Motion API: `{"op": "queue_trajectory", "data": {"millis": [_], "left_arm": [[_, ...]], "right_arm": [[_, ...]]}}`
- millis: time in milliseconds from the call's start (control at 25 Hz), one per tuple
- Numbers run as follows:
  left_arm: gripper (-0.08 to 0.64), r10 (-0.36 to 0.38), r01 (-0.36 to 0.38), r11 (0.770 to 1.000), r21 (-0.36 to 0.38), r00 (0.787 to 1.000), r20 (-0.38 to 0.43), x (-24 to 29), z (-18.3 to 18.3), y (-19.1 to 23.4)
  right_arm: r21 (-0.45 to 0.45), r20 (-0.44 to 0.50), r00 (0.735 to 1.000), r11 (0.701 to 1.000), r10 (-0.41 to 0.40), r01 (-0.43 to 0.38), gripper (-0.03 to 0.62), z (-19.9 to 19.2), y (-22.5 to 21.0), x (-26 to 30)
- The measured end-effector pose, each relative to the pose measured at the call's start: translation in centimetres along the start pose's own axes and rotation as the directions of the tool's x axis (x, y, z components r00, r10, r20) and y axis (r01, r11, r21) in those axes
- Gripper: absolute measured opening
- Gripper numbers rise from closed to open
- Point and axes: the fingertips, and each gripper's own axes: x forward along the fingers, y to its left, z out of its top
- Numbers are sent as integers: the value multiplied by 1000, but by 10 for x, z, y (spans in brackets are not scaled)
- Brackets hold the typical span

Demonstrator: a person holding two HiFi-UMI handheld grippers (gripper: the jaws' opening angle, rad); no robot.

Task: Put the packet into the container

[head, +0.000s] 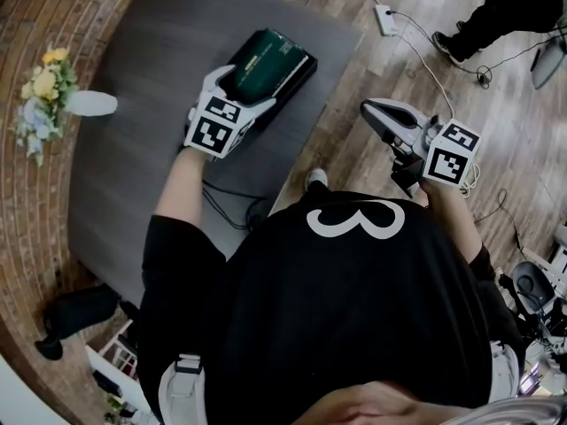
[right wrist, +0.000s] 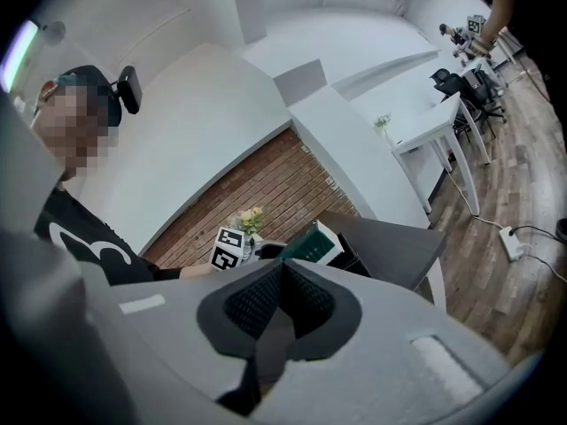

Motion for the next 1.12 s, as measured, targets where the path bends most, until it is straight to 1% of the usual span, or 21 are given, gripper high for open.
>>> {"op": "queue_trajectory", "data": {"millis": [320, 440, 560, 720, 920, 1120], "left_arm": [[454, -30, 30, 1000, -6, 999, -32, 15, -12, 1], [456, -41, 40, 999, -26, 999, -36, 17, -15, 1], [457, -52, 50, 998, -49, 998, -34, 18, -17, 1], [460, -61, 59, 997, -53, 998, -29, 20, -18, 2], [459, -64, 64, 996, -67, 998, -4, 19, -16, 1], [460, -65, 65, 996, -55, 998, 7, 19, -16, -1]], "right_arm": [[14, 2, 1000, 1000, -25, 25, 2, -2, -4, -5], [19, 6, 999, 999, -36, 36, 2, -4, -5, -6], [23, 9, 999, 999, -39, 39, 2, -6, -5, -8], [24, 15, 999, 999, -43, 43, 2, -7, -5, -11], [25, 19, 999, 998, -51, 50, 2, -7, -5, -13], [22, 15, 999, 999, -45, 45, 2, -8, -3, -12]]}}
